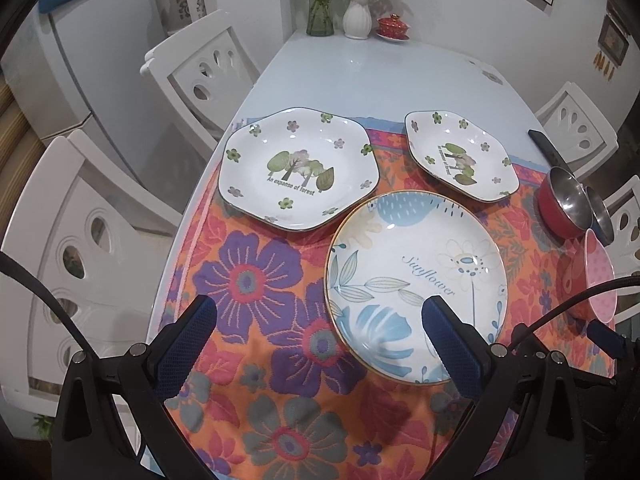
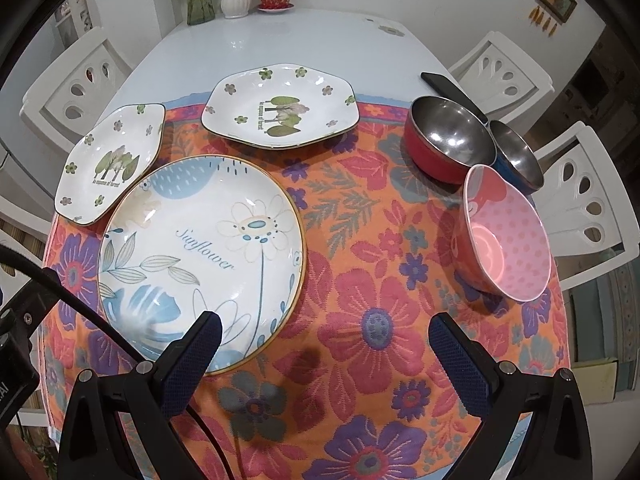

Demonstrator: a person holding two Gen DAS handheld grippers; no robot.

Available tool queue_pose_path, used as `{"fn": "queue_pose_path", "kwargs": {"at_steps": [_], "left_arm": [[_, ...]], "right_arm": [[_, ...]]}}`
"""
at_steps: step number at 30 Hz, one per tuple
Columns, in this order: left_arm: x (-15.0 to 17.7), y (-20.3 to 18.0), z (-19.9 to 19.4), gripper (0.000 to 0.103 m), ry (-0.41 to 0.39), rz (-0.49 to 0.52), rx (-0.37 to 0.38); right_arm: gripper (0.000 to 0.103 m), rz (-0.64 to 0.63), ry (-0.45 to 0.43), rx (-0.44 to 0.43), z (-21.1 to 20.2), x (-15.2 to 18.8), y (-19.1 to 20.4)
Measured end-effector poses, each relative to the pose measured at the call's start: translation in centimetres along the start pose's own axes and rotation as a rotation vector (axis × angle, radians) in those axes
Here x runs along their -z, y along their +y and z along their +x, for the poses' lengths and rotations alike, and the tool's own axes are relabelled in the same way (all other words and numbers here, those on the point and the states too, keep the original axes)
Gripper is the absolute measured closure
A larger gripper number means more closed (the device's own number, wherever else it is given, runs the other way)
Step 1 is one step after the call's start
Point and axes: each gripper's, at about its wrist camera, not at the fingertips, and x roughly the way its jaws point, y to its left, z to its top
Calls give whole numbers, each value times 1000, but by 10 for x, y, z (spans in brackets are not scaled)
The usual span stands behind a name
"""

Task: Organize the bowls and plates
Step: 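Move both open grippers toward the round Sunflower plate, then close both grippers on the rim of the Sunflower plate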

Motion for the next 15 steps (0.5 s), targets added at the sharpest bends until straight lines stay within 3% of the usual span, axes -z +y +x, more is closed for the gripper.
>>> {"fn": "queue_pose_path", "kwargs": {"at_steps": [6, 9, 13, 15], "left_arm": [[-1, 22, 17, 1, 19, -37, -5], [-5, 29, 28, 1, 25, -45, 34], [-9, 25, 51, 2, 50, -30, 128], [-10, 21, 61, 6, 61, -18, 158]], "right_arm": [[0, 20, -14, 3, 7, -3, -12], [1, 22, -10, -12, 16, -8, -16], [20, 5, -4, -70, 35, -17, -15], [24, -10, 22, -119, 50, -24, -11]]}}
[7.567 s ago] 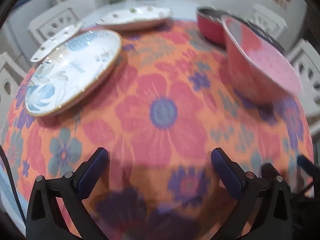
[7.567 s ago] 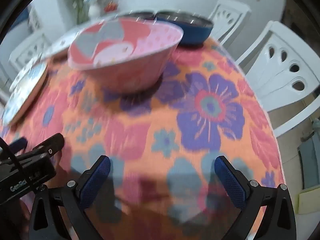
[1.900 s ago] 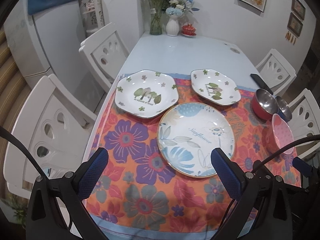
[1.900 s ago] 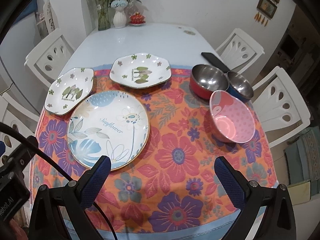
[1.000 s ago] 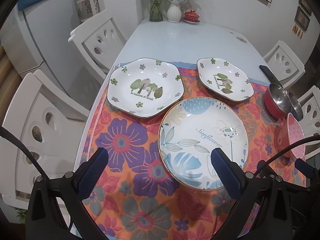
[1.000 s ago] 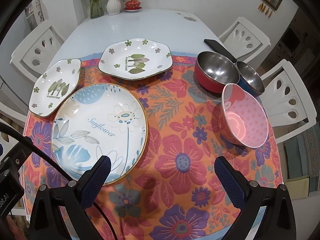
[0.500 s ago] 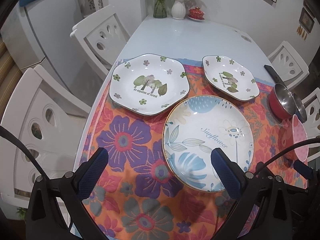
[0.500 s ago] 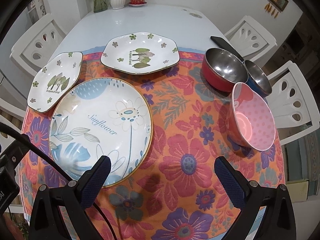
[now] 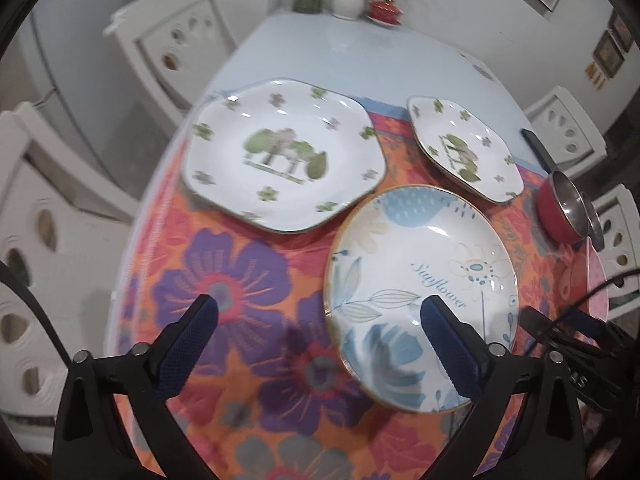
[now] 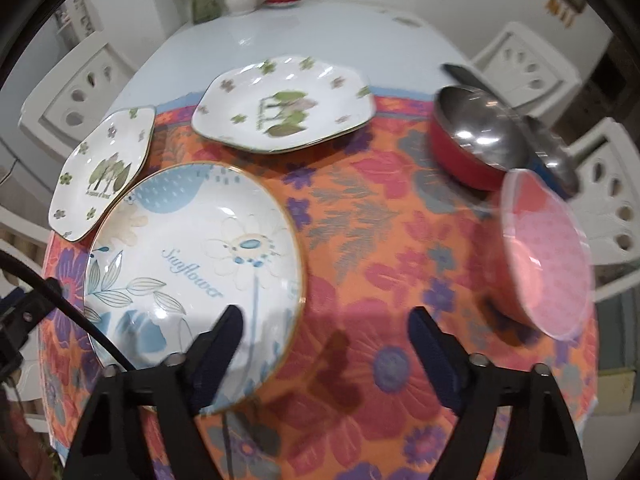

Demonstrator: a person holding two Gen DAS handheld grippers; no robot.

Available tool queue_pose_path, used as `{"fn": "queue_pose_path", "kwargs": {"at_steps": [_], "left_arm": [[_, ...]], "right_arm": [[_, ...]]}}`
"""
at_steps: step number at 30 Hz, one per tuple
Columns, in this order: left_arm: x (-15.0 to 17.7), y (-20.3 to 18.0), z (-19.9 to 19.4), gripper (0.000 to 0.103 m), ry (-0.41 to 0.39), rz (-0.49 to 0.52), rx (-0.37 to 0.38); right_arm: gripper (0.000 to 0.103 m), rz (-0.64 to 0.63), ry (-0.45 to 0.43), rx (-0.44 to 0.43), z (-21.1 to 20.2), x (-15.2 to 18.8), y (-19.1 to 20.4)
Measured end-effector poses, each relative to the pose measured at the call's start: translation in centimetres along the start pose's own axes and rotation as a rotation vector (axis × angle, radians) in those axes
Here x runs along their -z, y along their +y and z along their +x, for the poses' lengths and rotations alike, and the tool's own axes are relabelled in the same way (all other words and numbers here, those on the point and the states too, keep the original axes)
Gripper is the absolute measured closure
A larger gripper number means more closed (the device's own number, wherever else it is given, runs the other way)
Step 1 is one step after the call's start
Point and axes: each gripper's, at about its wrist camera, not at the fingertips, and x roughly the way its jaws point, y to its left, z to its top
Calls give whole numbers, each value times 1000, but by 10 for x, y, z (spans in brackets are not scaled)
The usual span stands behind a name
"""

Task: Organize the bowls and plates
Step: 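Close both grippers on the rim of the Sunflower plate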

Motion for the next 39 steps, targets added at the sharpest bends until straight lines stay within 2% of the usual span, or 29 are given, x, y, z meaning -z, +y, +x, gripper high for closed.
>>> {"fn": "queue_pose_path", "kwargs": {"at_steps": [4, 6, 8, 12, 14, 16, 18, 20, 21, 26, 31, 39], "left_arm": [[-3, -7, 19, 10, 24, 34, 32], [-3, -9, 27, 11, 39, 40, 30], [-2, -8, 36, 16, 61, 40, 31], [1, -5, 52, 33, 108, 27, 54], [3, -5, 57, 41, 124, 26, 75], [4, -6, 60, 49, 126, 31, 77], [5, -7, 60, 55, 115, 42, 72], [3, -6, 60, 65, 109, 36, 98], [3, -4, 60, 69, 112, 27, 115], [0, -7, 63, 70, 109, 22, 153], [1, -7, 63, 70, 96, 20, 157], [8, 3, 54, 70, 84, -17, 176]], "right_arm": [[32, 12, 15, -67, 18, -11, 0], [33, 6, 13, -83, 25, -17, 1], [33, 0, 16, -88, 32, -21, 1], [36, 10, 35, -132, 46, -28, -1], [48, 19, 45, -155, 52, -29, -3], [55, 25, 62, -188, 59, -31, -2], [58, 17, 53, -209, 60, -31, 0], [69, -11, 42, -230, 59, -32, 4], [70, -27, 43, -248, 60, -33, 8], [70, -63, 42, -267, 63, -35, 13], [70, -111, 38, -268, 63, -35, 19], [69, -111, 37, -301, 45, -25, 15]]}}
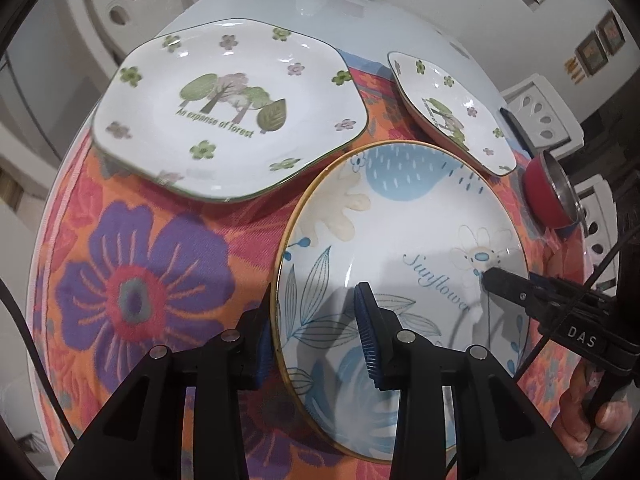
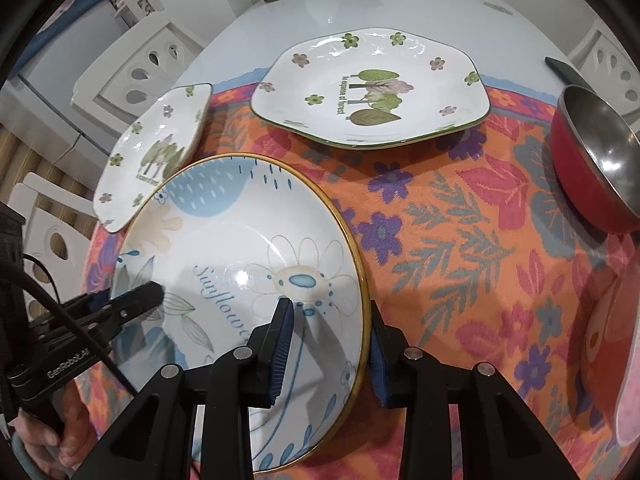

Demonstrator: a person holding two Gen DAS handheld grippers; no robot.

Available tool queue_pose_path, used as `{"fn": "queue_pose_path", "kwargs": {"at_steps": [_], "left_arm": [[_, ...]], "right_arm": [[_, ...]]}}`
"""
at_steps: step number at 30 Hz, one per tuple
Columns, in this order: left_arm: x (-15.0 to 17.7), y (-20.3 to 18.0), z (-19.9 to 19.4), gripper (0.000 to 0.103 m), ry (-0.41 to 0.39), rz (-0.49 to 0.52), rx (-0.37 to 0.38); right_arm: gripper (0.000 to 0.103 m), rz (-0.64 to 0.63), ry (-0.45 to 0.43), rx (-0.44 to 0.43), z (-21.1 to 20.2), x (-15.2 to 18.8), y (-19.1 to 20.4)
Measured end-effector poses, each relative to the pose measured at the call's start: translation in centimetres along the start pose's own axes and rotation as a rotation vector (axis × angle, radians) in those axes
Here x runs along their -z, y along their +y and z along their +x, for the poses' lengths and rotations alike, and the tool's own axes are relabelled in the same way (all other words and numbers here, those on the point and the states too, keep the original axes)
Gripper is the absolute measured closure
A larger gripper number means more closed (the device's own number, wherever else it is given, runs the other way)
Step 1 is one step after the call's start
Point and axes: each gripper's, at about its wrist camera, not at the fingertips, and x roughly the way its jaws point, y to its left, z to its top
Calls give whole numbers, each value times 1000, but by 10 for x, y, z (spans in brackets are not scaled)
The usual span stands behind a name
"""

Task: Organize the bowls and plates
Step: 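Close both grippers on the rim of the Sunflower plate, then lift the Sunflower plate with both grippers and carry it toward the cloth edge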

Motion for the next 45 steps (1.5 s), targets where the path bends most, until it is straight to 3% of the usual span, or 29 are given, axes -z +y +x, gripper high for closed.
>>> {"fn": "queue_pose_path", "kwargs": {"at_steps": [5, 17, 33, 40, 45], "left_arm": [[13, 5, -21, 70, -14, -25, -1], [67, 27, -87, 70, -48, -55, -85], [128, 51, -83, 70, 33, -107, -112], [137, 53, -77, 70, 59, -110, -100], [137, 53, -100, 70, -11, -93, -140]], "right_arm": [[69, -19, 1, 11, -15, 13, 16], [69, -21, 45, -42, -40, 74, 64], [69, -39, 167, -20, -19, 129, 84], [70, -25, 136, -10, -29, 133, 80], [70, -104, 72, 53, -53, 134, 88]]}}
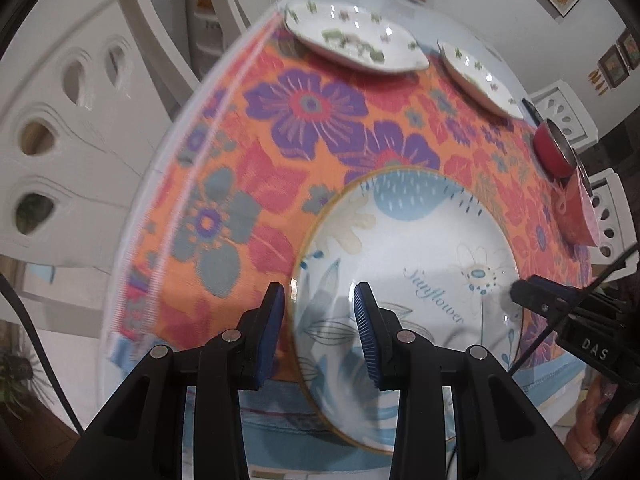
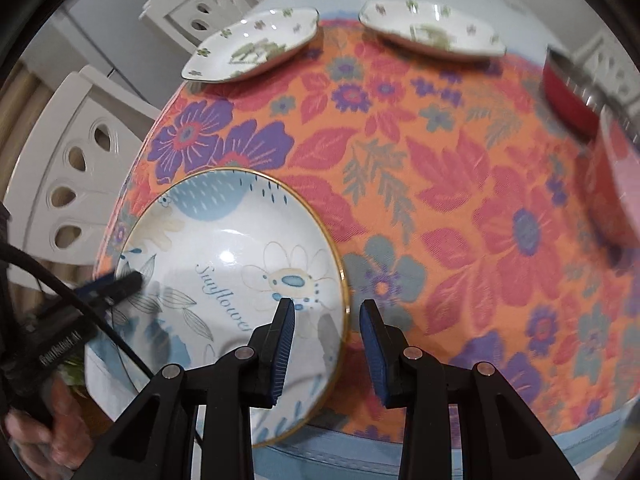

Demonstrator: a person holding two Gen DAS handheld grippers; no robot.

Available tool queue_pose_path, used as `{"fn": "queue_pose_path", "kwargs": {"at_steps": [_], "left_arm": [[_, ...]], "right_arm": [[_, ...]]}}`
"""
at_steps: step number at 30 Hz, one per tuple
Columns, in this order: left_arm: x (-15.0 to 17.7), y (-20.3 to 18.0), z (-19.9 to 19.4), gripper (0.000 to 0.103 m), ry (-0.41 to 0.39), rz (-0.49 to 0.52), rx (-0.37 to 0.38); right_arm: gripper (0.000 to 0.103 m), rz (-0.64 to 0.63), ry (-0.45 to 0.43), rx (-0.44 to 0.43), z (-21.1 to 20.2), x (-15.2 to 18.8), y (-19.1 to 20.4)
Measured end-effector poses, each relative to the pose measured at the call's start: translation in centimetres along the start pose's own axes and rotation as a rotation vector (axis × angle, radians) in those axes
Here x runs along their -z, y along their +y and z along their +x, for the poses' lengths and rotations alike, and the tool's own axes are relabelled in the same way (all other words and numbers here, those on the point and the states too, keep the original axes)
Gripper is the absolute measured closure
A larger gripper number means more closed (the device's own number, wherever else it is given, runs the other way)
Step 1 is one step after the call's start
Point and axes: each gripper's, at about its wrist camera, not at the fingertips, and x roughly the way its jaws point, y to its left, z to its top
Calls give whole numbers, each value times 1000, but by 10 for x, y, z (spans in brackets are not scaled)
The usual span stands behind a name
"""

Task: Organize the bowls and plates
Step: 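Lift the Sunflower plate with both grippers and carry it toward the cloth edge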

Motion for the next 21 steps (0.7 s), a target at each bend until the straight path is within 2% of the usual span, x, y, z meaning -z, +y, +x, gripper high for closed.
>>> {"fn": "queue_pose_path", "kwargs": {"at_steps": [6, 13, 16, 19, 20, 21], "left_arm": [[-1, -8, -34, 70, -93, 28, -44], [11, -51, -82, 69, -220, 103, -56], [21, -62, -99, 69, -244, 99, -38], [32, -68, -116, 69, -260, 83, -32], [35, -70, -121, 67, -265, 80, -30], [38, -71, -127, 61, -271, 77, -30]], "right_arm": [[70, -90, -80, 26, -35, 10, 15], [70, -179, -199, 83, -88, 35, 28], [68, -188, -253, 117, -114, 53, 26], [64, -164, -277, 112, -132, 67, 21], [61, -152, -284, 99, -138, 72, 18], [59, -139, -292, 82, -144, 78, 15]]}}
